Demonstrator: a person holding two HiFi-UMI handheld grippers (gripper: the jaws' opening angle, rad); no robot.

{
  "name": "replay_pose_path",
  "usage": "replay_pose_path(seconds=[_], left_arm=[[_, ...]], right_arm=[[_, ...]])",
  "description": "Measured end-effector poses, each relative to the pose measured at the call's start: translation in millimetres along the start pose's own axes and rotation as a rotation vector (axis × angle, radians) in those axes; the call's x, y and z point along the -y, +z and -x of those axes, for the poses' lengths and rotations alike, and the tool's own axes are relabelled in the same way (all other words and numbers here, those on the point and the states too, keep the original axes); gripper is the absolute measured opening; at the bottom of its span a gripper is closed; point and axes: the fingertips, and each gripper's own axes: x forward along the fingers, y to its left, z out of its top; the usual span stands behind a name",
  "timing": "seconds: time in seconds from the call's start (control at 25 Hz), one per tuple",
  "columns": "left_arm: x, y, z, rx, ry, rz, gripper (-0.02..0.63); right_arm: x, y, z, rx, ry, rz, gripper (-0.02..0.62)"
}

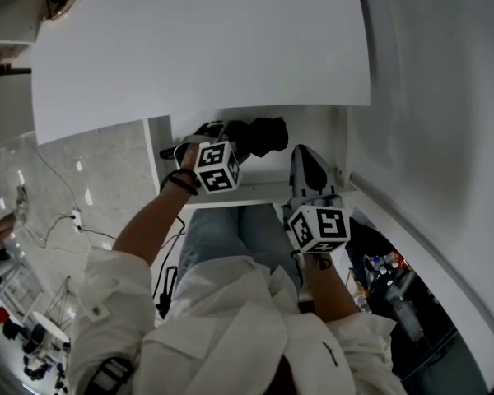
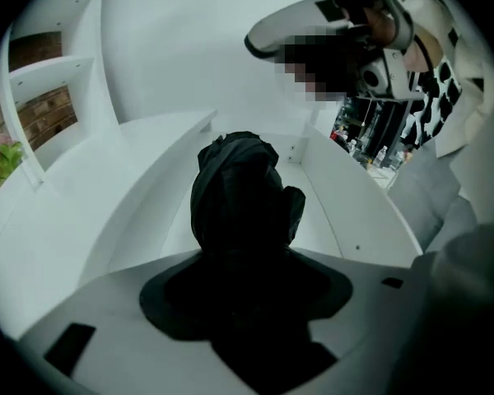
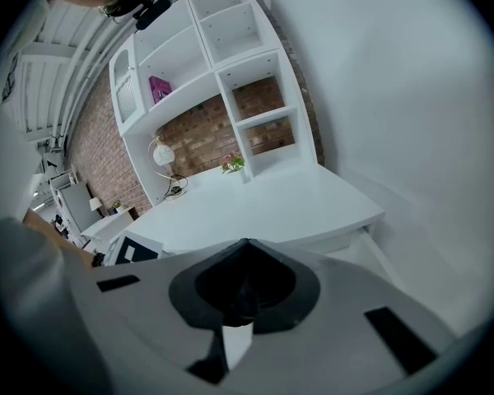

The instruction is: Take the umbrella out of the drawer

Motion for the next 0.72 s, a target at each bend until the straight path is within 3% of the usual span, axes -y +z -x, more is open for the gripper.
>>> replay_pose_path(seconds=[0.36, 0.72], left_arm=[[-14, 42, 78, 0.145, 0.147, 0.102, 0.273], [-26, 69, 171, 0.336, 0.328, 0.294, 0.273]], right_arm=[[-7, 37, 20, 0.050, -0.014, 0.036, 0.017], [-24, 88, 41, 0.120, 0.013, 0.090, 0.017]])
